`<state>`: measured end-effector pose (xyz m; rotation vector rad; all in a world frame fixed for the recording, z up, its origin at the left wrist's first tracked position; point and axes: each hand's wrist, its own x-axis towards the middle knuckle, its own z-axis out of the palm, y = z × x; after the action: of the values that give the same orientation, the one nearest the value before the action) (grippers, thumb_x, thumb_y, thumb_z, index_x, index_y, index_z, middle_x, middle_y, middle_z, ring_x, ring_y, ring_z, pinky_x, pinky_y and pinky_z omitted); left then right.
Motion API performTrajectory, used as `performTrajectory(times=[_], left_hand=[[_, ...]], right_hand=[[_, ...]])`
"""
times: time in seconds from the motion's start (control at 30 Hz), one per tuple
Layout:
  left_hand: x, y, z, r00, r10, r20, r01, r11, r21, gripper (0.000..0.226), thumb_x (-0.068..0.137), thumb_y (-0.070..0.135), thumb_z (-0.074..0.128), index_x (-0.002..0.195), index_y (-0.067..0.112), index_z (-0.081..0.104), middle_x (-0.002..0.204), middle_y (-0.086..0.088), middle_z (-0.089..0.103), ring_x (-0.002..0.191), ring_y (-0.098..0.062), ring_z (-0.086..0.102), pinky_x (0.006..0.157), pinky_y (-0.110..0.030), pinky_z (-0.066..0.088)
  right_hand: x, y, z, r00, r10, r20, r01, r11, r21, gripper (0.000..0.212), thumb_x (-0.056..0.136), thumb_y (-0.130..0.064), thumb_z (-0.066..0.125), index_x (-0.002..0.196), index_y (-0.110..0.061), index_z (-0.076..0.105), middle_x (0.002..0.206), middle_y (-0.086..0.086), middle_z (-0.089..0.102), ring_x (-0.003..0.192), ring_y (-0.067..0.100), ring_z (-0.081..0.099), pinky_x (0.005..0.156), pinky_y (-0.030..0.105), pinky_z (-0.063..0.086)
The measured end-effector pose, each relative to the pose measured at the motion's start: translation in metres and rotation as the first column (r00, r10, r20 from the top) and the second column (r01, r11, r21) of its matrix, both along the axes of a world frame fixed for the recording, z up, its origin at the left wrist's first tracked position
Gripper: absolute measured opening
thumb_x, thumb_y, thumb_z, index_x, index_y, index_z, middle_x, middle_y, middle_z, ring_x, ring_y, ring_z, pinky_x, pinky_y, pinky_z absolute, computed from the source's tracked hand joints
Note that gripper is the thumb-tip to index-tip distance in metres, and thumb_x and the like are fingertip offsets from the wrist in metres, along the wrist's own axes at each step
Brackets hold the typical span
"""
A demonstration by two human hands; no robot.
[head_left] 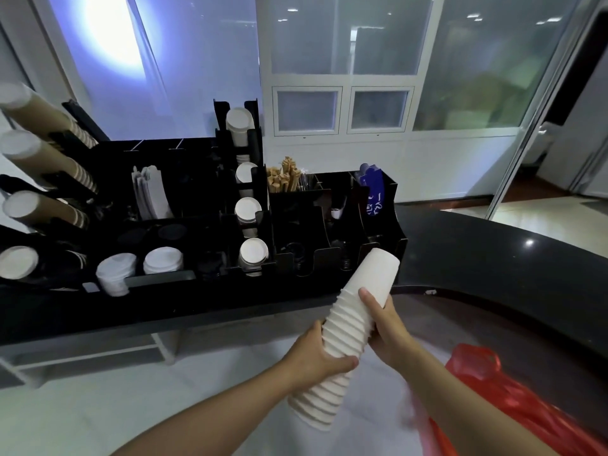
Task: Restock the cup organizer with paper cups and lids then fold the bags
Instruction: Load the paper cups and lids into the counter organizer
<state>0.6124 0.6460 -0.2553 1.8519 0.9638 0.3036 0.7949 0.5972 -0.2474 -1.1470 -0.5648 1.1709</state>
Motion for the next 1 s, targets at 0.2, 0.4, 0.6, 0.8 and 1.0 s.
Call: performTrajectory(times=[0.2,0.4,0.6,0.8,1.0], left_hand=[[0.008,-0.003,0.009,0.998,0.067,0.01,-0.066,0.995,-0.069,0.084,0.056,0.069,0.084,0.124,0.033,0.049,0.112,0.016,0.066,0.099,0.001,0.064,0.086,-0.024,0.054],[0.011,0.003,0.01,0.996,0.042,0.074,-0.027,0.981,-0.192,0.063,0.06,0.059,0.086,0.114,0.033,0.064,0.101,0.011,0.076,0.09,-0.005,0.073,0.089,-0.037,0.059],[0.008,0.009,0.014,0.996,0.003,0.084,0.026,0.94,-0.34,0.056,0.067,0.048,0.087,0.114,0.028,0.067,0.102,0.007,0.077,0.094,-0.013,0.074,0.094,-0.041,0.058],[0.007,0.015,0.015,0.995,-0.008,0.1,0.05,0.901,-0.432,0.049,0.074,0.039,0.086,0.116,0.024,0.066,0.104,0.003,0.078,0.095,-0.016,0.075,0.09,-0.038,0.059],[0.018,0.014,0.012,0.984,0.016,0.176,0.063,0.9,-0.431,0.049,0.074,0.032,0.085,0.117,0.018,0.067,0.101,-0.008,0.078,0.093,-0.029,0.075,0.091,-0.05,0.059]], right_hand=[[-0.019,0.003,-0.001,0.966,-0.255,-0.045,0.255,0.967,-0.017,0.051,0.086,-0.032,0.077,0.128,-0.023,0.049,0.117,0.014,0.069,0.101,0.033,0.072,0.085,0.057,0.059],[-0.012,0.009,0.002,0.976,-0.218,0.009,0.218,0.975,-0.038,0.059,0.082,-0.032,0.081,0.132,-0.027,0.05,0.119,0.014,0.069,0.1,0.035,0.072,0.083,0.059,0.059],[-0.011,0.009,0.003,0.982,-0.189,0.023,0.19,0.98,-0.061,0.052,0.086,-0.029,0.077,0.13,-0.026,0.05,0.116,0.014,0.07,0.098,0.034,0.073,0.084,0.058,0.059],[-0.013,0.013,0.001,0.977,-0.213,0.029,0.215,0.974,-0.077,0.052,0.085,-0.028,0.078,0.129,-0.022,0.051,0.115,0.016,0.07,0.098,0.036,0.073,0.083,0.059,0.059],[-0.016,0.021,0.005,0.933,-0.337,0.125,0.347,0.935,-0.067,0.045,0.086,-0.03,0.077,0.125,-0.02,0.056,0.109,0.011,0.072,0.091,0.029,0.074,0.076,0.048,0.063]])
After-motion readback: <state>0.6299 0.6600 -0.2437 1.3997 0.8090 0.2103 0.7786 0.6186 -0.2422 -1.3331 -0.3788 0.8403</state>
